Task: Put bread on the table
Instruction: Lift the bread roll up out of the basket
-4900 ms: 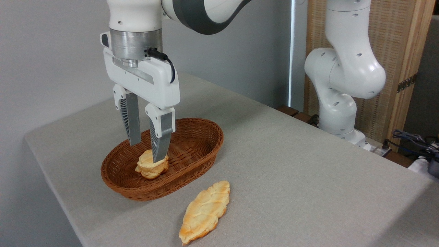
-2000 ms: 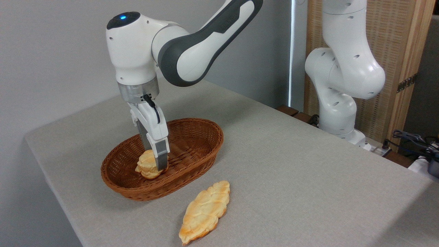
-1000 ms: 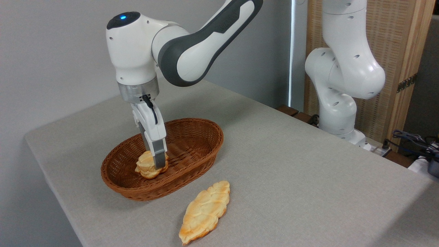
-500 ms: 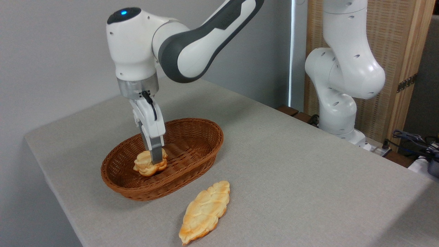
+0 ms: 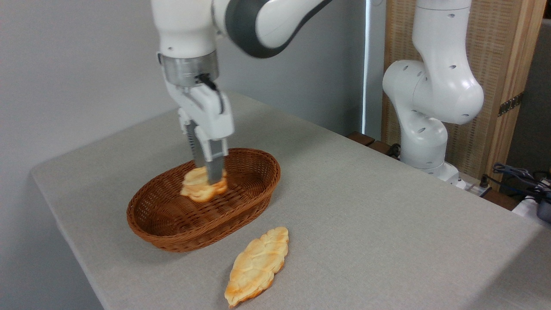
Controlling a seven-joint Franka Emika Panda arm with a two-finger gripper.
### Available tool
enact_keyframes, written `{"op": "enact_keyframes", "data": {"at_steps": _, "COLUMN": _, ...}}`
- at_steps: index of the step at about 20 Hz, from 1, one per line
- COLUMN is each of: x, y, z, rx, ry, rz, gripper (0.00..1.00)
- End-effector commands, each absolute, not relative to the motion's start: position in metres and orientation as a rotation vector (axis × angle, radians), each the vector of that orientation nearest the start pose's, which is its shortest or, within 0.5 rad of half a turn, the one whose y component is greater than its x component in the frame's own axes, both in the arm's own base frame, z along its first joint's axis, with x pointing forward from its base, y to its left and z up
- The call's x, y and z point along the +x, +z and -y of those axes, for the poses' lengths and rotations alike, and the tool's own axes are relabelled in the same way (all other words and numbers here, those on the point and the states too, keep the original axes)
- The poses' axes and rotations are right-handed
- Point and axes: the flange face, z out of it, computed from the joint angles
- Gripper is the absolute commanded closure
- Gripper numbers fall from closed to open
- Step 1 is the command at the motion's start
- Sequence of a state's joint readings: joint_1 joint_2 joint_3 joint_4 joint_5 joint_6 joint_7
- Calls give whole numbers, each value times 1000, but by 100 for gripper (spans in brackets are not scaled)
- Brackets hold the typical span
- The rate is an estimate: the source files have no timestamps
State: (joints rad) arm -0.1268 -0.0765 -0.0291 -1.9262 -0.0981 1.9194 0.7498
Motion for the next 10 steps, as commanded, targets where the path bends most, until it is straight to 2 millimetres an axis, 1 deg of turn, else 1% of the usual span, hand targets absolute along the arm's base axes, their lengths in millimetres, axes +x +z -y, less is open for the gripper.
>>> {"op": "enact_keyframes", "data": {"at_steps": 1, "x": 529, "y": 531, "z": 49, "rx": -2960, "ry": -94, "rz": -1309, "gripper": 45}}
{"op": "enact_keyframes", "data": {"at_steps": 2, "x": 529, "y": 532, "z": 30, "rx": -2979, "ry": -97, "rz": -1273, "gripper": 44}}
{"op": "enact_keyframes", "data": {"at_steps": 3, "x": 528, "y": 532, "z": 15, "rx": -2997, "ry": -86, "rz": -1247, "gripper": 44}}
{"op": "enact_keyframes", "data": {"at_steps": 4, "x": 527, "y": 530, "z": 2, "rx": -3014, "ry": -65, "rz": -1229, "gripper": 44}}
{"op": "enact_keyframes", "data": {"at_steps": 5, "x": 526, "y": 528, "z": -3, "rx": -3022, "ry": -51, "rz": -1224, "gripper": 44}}
{"op": "enact_keyframes", "data": {"at_steps": 6, "x": 524, "y": 523, "z": -15, "rx": -3036, "ry": -28, "rz": -1215, "gripper": 40}}
{"op": "enact_keyframes", "data": {"at_steps": 7, "x": 522, "y": 518, "z": -21, "rx": -3045, "ry": -14, "rz": -1207, "gripper": 36}}
{"op": "enact_keyframes", "data": {"at_steps": 8, "x": 520, "y": 510, "z": -27, "rx": -3048, "ry": 10, "rz": -1219, "gripper": 28}}
{"op": "enact_keyframes", "data": {"at_steps": 10, "x": 512, "y": 488, "z": -31, "rx": -3045, "ry": 73, "rz": -1280, "gripper": 28}}
